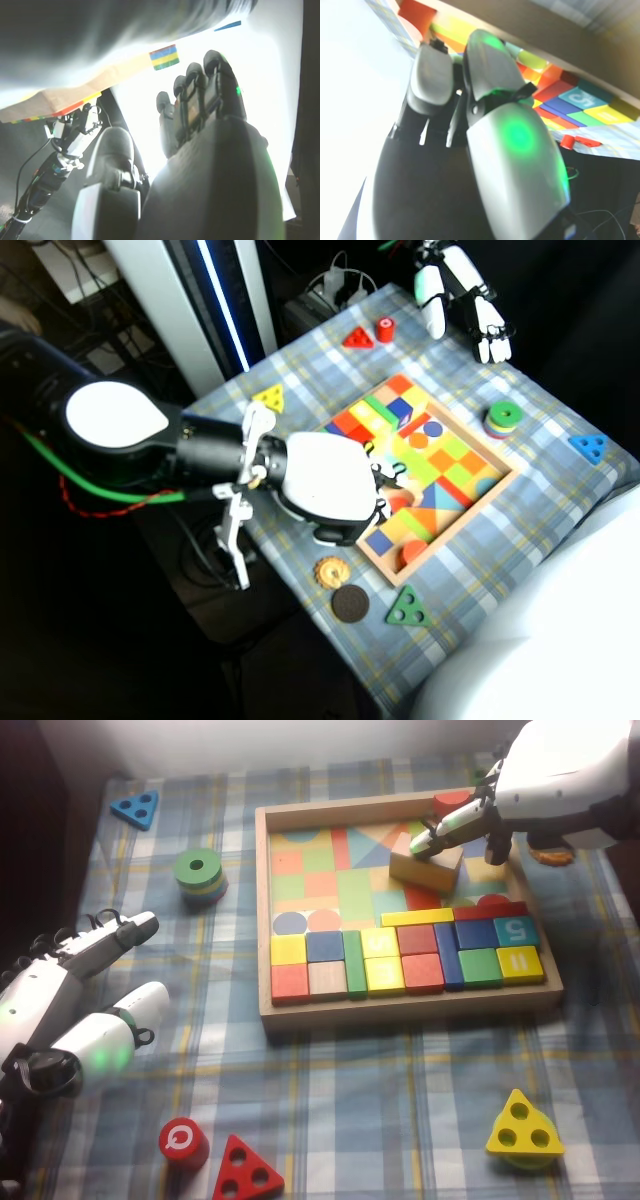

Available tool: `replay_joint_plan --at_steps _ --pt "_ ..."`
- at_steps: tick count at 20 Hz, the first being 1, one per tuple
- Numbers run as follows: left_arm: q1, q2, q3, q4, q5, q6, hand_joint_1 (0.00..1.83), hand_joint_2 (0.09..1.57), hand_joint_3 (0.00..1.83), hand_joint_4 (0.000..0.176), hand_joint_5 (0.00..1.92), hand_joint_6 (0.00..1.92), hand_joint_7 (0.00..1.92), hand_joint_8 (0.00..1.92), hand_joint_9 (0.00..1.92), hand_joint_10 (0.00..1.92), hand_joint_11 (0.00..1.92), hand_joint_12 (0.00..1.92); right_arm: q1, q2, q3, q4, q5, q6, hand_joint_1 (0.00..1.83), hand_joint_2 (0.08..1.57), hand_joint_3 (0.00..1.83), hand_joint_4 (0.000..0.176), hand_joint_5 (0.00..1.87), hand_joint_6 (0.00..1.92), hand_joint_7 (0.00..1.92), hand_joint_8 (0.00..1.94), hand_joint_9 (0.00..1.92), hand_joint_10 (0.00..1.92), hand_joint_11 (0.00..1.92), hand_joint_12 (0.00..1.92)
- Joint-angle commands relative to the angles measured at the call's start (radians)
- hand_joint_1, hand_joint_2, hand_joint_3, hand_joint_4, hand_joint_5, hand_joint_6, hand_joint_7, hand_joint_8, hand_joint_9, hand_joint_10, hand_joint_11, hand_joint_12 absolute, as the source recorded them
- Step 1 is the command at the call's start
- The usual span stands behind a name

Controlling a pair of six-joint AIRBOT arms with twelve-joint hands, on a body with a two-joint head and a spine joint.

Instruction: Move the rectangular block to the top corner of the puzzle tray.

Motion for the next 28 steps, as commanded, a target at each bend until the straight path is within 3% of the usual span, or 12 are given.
replay_joint_plan --at_steps 1,4,6,8,10,11,12,14,16,19,22,28 --pt "-0.003 0.007 -0.002 0.041 -0.107 -0.009 0.42 1.4 0.0 0.051 0.37 0.0 0.26 0.0 0.17 0.0 0.0 0.3 0.009 0.012 0.006 0.015 -0.028 -0.001 1.77 1.12 0.0 0.056 0.41 0.01 1.13 1.94 1.34 1.92 1.4 1.92" --pt "-0.002 0.007 -0.002 0.041 -0.106 -0.009 0.41 1.4 0.0 0.049 0.37 0.0 0.25 0.0 0.16 0.0 0.0 0.22 0.009 0.026 -0.004 -0.002 -0.032 0.012 1.73 1.14 0.0 0.044 0.39 0.0 1.17 1.94 1.36 1.92 1.41 1.92" --pt "-0.002 0.007 -0.002 0.041 -0.106 -0.009 0.42 1.4 0.0 0.039 0.38 0.0 0.25 0.0 0.15 0.0 0.0 0.18 0.007 0.029 -0.004 -0.01 -0.039 0.016 1.75 1.13 0.0 0.004 0.39 0.0 1.22 1.94 1.4 1.92 1.45 1.92" --pt "-0.002 0.007 -0.003 0.041 -0.106 -0.009 0.45 1.4 0.0 0.062 0.37 0.0 0.25 0.0 0.16 0.0 0.0 0.21 0.002 0.037 -0.005 -0.013 -0.045 0.023 1.71 1.13 0.0 0.015 0.41 0.01 1.25 1.94 1.41 1.92 1.46 1.92" --pt "-0.002 0.007 -0.003 0.041 -0.105 -0.009 0.44 1.39 0.0 0.051 0.37 0.0 0.26 0.0 0.17 0.0 0.0 0.27 -0.001 0.046 -0.005 -0.016 -0.053 0.024 1.68 1.14 0.0 0.037 0.4 0.0 1.21 1.94 1.4 1.92 1.45 1.92" --pt "-0.001 0.007 -0.003 0.041 -0.105 -0.009 0.44 1.39 0.0 0.052 0.38 0.0 0.26 0.0 0.18 0.01 0.0 0.32 -0.001 0.05 -0.005 -0.02 -0.059 0.024 1.65 1.15 0.0 0.077 0.39 0.0 1.2 1.94 1.38 1.92 1.43 1.92" --pt "-0.001 0.007 -0.003 0.041 -0.105 -0.009 0.45 1.39 0.0 0.053 0.37 0.0 0.26 0.0 0.17 0.0 0.0 0.29 -0.001 0.053 -0.005 -0.021 -0.063 0.024 1.69 1.13 0.0 0.07 0.42 0.01 1.24 1.94 1.4 1.92 1.43 1.92" --pt "-0.001 0.007 -0.003 0.04 -0.105 -0.009 0.45 1.39 0.0 0.047 0.37 0.0 0.26 0.0 0.18 0.0 0.0 0.3 -0.001 0.059 -0.005 -0.022 -0.067 0.024 1.72 1.12 0.0 0.099 0.44 0.01 1.32 1.94 1.44 1.92 1.44 1.92" --pt "-0.001 0.007 -0.003 0.04 -0.104 -0.009 0.44 1.39 0.0 0.052 0.37 0.0 0.26 0.0 0.17 0.0 0.0 0.28 -0.001 0.059 -0.002 -0.024 -0.069 0.024 1.75 1.11 0.0 0.055 0.44 0.0 1.33 1.94 1.46 1.92 1.45 1.92" --pt "-0.001 0.007 -0.003 0.039 -0.105 -0.009 0.46 1.39 0.0 0.043 0.38 0.0 0.26 0.0 0.17 0.0 0.0 0.26 0.007 0.059 0.0 -0.043 -0.068 0.024 1.73 1.12 0.0 0.023 0.4 0.0 1.28 1.94 1.44 1.92 1.45 1.92" --pt "-0.002 0.007 -0.002 0.039 -0.106 -0.009 0.43 1.4 0.0 0.04 0.38 0.0 0.25 0.0 0.16 0.0 0.0 0.27 0.011 0.059 -0.005 -0.044 -0.068 0.024 1.73 1.13 0.0 0.053 0.39 0.0 1.17 1.94 1.37 1.92 1.41 1.92" --pt "0.0 0.007 -0.004 0.038 -0.107 -0.009 0.42 1.4 0.0 0.057 0.37 0.0 0.26 0.0 0.18 0.01 0.0 0.25 0.081 0.058 -0.018 -0.038 -0.068 0.013 1.83 1.1 0.0 0.01 0.4 0.0 1.28 1.94 1.53 1.92 1.56 1.92"
